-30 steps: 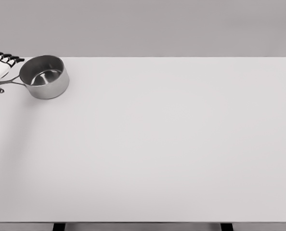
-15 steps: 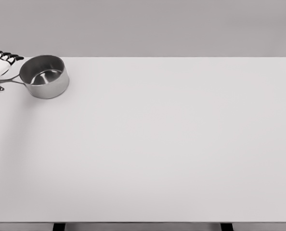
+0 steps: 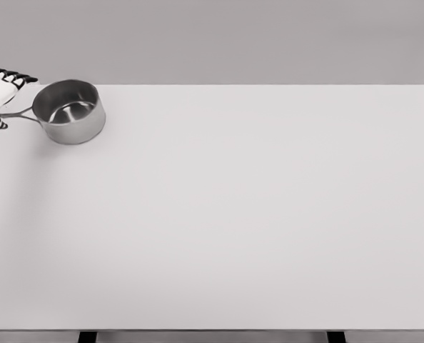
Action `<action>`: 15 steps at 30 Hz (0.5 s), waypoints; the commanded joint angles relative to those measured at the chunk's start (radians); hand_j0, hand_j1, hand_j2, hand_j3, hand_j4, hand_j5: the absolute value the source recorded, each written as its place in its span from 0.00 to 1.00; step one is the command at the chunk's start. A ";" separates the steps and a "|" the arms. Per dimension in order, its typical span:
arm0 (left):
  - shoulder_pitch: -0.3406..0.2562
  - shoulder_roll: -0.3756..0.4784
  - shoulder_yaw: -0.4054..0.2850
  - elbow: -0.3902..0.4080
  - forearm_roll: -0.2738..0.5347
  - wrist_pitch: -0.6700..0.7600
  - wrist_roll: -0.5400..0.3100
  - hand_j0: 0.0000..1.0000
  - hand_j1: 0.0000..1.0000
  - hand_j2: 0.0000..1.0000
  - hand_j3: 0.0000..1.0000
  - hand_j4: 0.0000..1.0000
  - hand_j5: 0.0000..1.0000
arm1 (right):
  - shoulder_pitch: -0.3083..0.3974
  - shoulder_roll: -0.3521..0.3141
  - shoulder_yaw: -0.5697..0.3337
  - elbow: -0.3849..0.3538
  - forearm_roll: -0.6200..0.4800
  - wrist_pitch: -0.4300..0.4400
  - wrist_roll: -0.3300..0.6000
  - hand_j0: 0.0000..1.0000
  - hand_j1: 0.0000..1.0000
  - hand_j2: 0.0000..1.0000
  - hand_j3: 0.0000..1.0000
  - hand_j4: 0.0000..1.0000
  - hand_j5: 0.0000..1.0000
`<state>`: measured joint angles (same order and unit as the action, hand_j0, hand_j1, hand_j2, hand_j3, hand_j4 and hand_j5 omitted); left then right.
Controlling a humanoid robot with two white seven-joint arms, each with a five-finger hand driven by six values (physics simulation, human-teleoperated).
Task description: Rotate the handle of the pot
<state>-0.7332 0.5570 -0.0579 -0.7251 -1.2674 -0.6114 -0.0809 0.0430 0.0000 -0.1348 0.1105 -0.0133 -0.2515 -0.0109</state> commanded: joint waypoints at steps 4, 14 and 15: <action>-0.017 0.000 -0.003 0.049 -0.012 0.001 0.006 1.00 1.00 1.00 1.00 1.00 1.00 | 0.000 0.000 0.000 0.000 0.000 0.000 0.000 1.00 1.00 1.00 1.00 1.00 1.00; -0.061 -0.014 -0.046 0.053 -0.012 0.001 0.006 1.00 1.00 1.00 1.00 1.00 1.00 | 0.000 0.000 0.000 0.000 0.000 0.000 0.000 1.00 1.00 1.00 1.00 1.00 1.00; -0.063 -0.015 -0.046 0.058 -0.012 0.001 0.006 1.00 1.00 1.00 1.00 1.00 1.00 | 0.000 0.000 0.000 0.000 0.000 0.000 0.000 1.00 1.00 1.00 1.00 1.00 1.00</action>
<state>-0.7992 0.5443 -0.1010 -0.6717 -1.2846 -0.6115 -0.0758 0.0430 0.0000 -0.1348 0.1105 -0.0133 -0.2515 -0.0109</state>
